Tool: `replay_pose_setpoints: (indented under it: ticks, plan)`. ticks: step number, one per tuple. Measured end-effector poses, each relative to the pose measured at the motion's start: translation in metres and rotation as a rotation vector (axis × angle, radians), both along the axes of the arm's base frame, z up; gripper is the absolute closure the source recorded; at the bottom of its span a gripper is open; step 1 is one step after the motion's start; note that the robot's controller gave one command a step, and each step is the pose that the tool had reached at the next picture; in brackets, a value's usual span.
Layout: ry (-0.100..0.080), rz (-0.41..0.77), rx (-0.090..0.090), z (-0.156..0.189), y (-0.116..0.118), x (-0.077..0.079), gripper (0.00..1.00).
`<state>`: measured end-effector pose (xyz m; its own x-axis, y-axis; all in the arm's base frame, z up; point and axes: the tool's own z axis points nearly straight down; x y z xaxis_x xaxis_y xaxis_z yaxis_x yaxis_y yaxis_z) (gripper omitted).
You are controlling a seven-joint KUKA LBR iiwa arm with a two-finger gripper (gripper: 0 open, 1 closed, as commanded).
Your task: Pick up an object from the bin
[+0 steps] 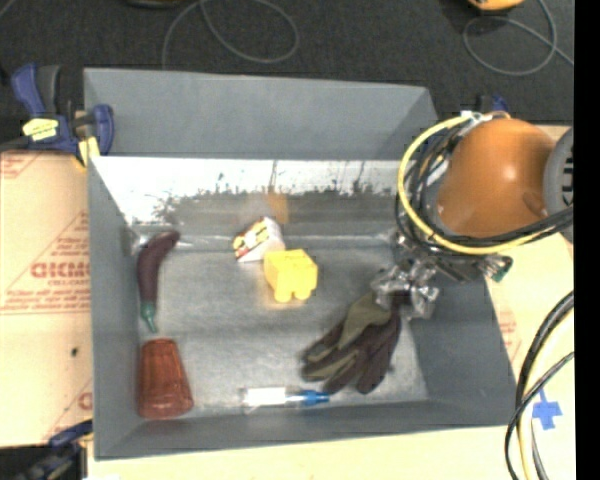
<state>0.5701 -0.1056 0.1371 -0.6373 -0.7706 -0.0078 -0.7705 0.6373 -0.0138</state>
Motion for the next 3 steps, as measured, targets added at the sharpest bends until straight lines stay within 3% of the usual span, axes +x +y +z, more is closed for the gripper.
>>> replay_pose_setpoints:
  ticks: [2,3]
  plan:
    - [0.000,-0.001,0.000,0.000,0.000,0.000,1.00]
    - [-0.004,-0.066,0.001,0.141,-0.003,-0.001,1.00]
